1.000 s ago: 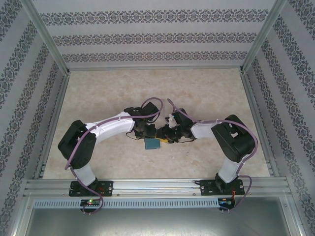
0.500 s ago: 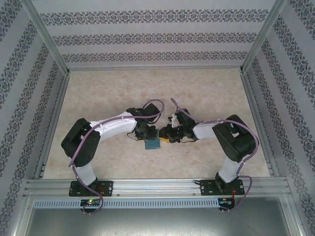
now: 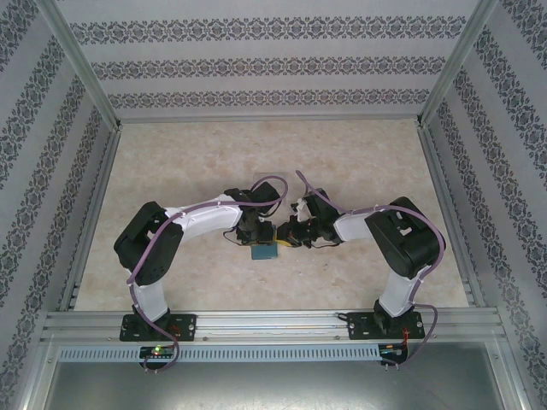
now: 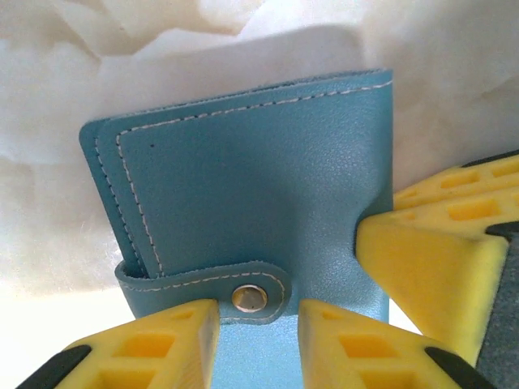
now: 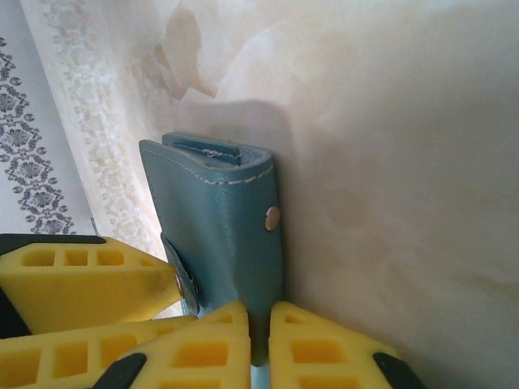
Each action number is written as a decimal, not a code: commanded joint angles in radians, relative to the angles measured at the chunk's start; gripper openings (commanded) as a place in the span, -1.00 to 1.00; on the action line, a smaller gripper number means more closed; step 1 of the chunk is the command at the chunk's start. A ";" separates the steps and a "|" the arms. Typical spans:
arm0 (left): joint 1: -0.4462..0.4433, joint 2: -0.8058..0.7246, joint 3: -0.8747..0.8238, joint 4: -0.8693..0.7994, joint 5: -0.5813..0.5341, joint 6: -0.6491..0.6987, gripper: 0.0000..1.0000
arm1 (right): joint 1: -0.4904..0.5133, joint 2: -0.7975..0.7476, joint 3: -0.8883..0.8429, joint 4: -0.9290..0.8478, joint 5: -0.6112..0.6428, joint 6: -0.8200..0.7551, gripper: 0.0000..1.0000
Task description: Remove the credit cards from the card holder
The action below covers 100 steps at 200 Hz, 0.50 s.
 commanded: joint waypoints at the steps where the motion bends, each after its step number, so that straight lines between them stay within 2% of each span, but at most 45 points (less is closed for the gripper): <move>1: 0.001 0.041 0.001 -0.024 -0.040 0.023 -0.28 | 0.005 0.023 0.002 0.004 -0.018 -0.007 -0.83; 41: -0.002 0.067 0.005 -0.035 -0.056 0.020 -0.20 | 0.004 0.025 0.001 0.003 -0.018 -0.006 -0.85; 78: -0.004 0.072 0.005 -0.051 -0.081 0.017 -0.39 | 0.003 0.022 0.001 -0.002 -0.017 -0.007 -0.91; 100: -0.004 0.060 0.008 -0.063 -0.102 0.015 -0.60 | 0.005 0.022 0.002 -0.007 -0.016 -0.009 -0.94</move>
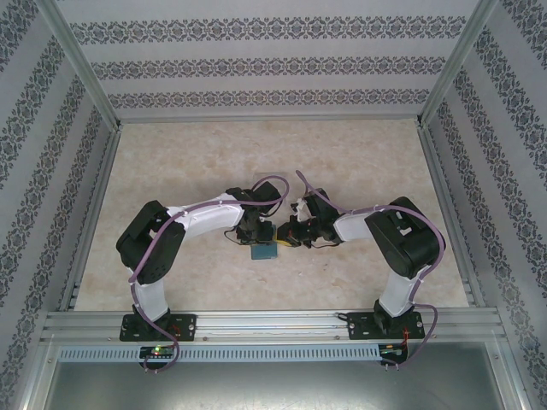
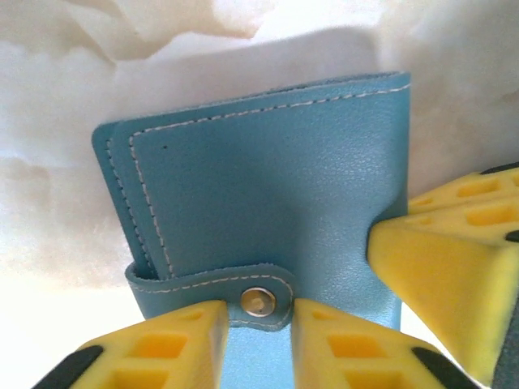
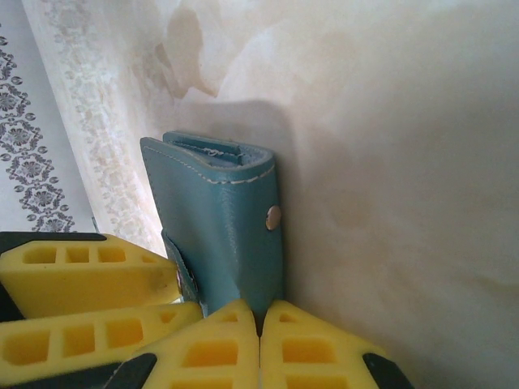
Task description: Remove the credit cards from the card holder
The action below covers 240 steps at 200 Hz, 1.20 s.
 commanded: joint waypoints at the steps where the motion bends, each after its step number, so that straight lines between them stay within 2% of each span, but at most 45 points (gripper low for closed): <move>1: -0.002 0.043 -0.010 -0.036 -0.076 0.009 -0.60 | 0.004 0.021 0.002 -0.009 -0.013 -0.009 -0.94; 83: 0.007 -0.112 -0.053 -0.063 -0.164 -0.026 -0.78 | -0.008 -0.012 0.011 -0.099 0.036 -0.058 -1.00; 125: 0.026 -0.185 -0.103 -0.038 -0.139 -0.049 -0.78 | -0.024 -0.041 0.025 -0.188 0.067 -0.103 -1.00; 153: 0.053 -0.225 -0.159 0.015 -0.082 -0.073 -0.78 | -0.029 -0.074 0.055 -0.313 0.131 -0.160 -0.99; 201: 0.106 -0.267 -0.293 0.211 0.087 -0.122 -0.81 | -0.013 -0.145 0.112 -0.511 0.265 -0.213 -0.44; 211: 0.115 -0.272 -0.314 0.238 0.102 -0.132 -0.81 | -0.004 -0.160 0.129 -0.556 0.305 -0.217 -0.13; 221: 0.124 -0.274 -0.329 0.256 0.116 -0.134 -0.82 | 0.008 -0.172 0.145 -0.592 0.345 -0.216 0.09; 240: 0.140 -0.283 -0.355 0.284 0.133 -0.137 -0.84 | 0.041 -0.185 0.188 -0.670 0.427 -0.209 0.28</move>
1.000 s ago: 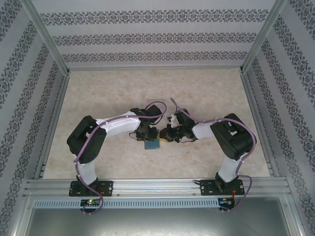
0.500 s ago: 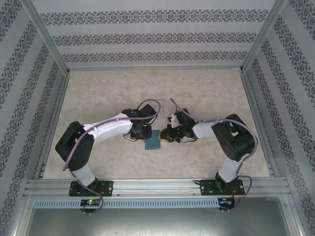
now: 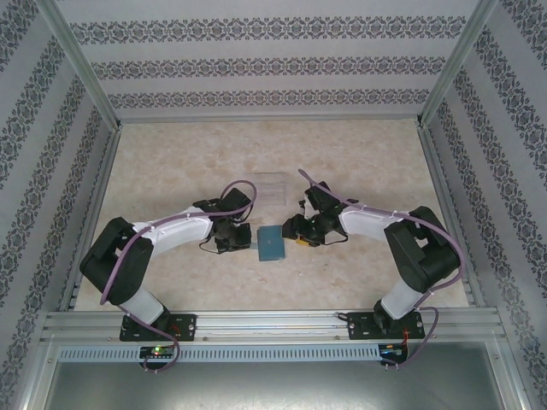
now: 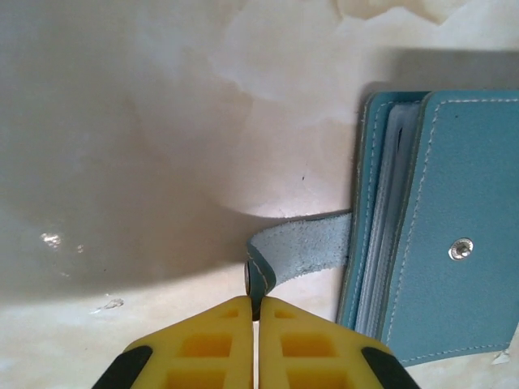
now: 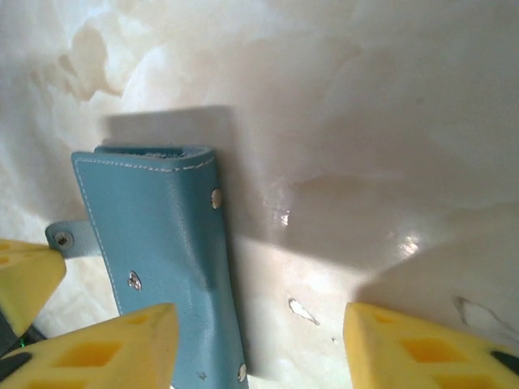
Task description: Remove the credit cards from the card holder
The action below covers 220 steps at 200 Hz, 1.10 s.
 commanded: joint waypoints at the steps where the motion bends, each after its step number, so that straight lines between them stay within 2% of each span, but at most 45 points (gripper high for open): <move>1: 0.025 -0.032 -0.031 0.093 0.059 -0.031 -0.84 | 0.041 -0.038 0.066 -0.159 0.154 -0.017 0.29; 42: 0.076 -0.054 -0.133 0.210 0.146 -0.048 -0.86 | 0.147 0.005 0.220 -0.341 0.350 0.003 0.63; 69: 0.104 -0.064 -0.195 0.293 0.202 -0.063 -0.86 | 0.202 0.074 0.320 -0.414 0.423 0.036 0.82; 126: 0.122 -0.077 -0.270 0.365 0.241 -0.067 -0.86 | 0.286 0.238 0.523 -0.531 0.526 0.095 0.87; 166: 0.128 -0.074 -0.294 0.396 0.259 -0.067 -0.86 | 0.294 0.334 0.620 -0.573 0.570 0.132 0.96; 220: 0.130 -0.057 -0.307 0.416 0.275 -0.067 -0.86 | 0.295 0.392 0.672 -0.603 0.608 0.136 0.95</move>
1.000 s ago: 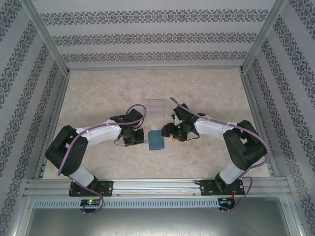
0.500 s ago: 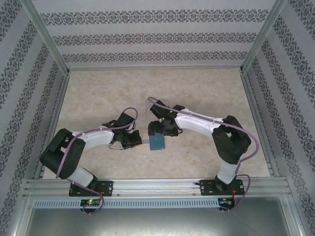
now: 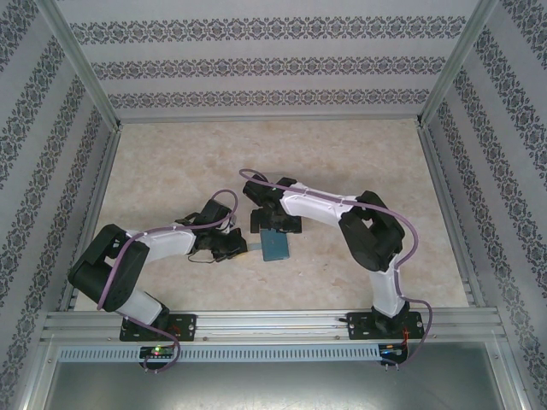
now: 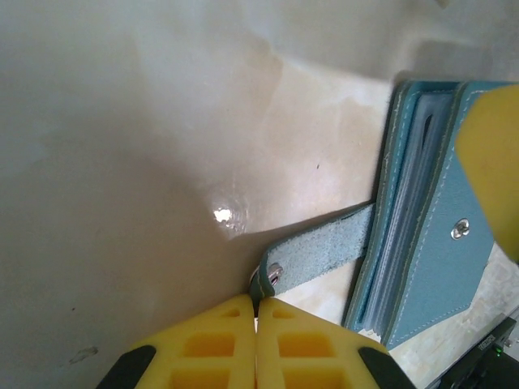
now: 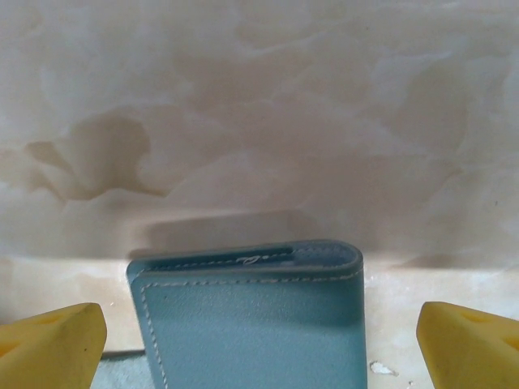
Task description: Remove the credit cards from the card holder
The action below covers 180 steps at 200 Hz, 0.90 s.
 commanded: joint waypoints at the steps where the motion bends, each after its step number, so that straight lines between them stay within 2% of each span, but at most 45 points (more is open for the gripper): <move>1: 0.013 0.013 -0.020 0.010 0.009 -0.012 -0.86 | 0.008 0.021 0.036 -0.057 0.054 0.016 0.95; 130: 0.015 0.031 -0.025 0.025 0.010 -0.021 -0.86 | 0.009 -0.034 0.051 -0.126 0.106 -0.019 0.89; 180: 0.015 0.034 -0.011 0.004 0.007 -0.014 -0.86 | 0.009 -0.079 0.026 -0.159 0.111 -0.034 0.75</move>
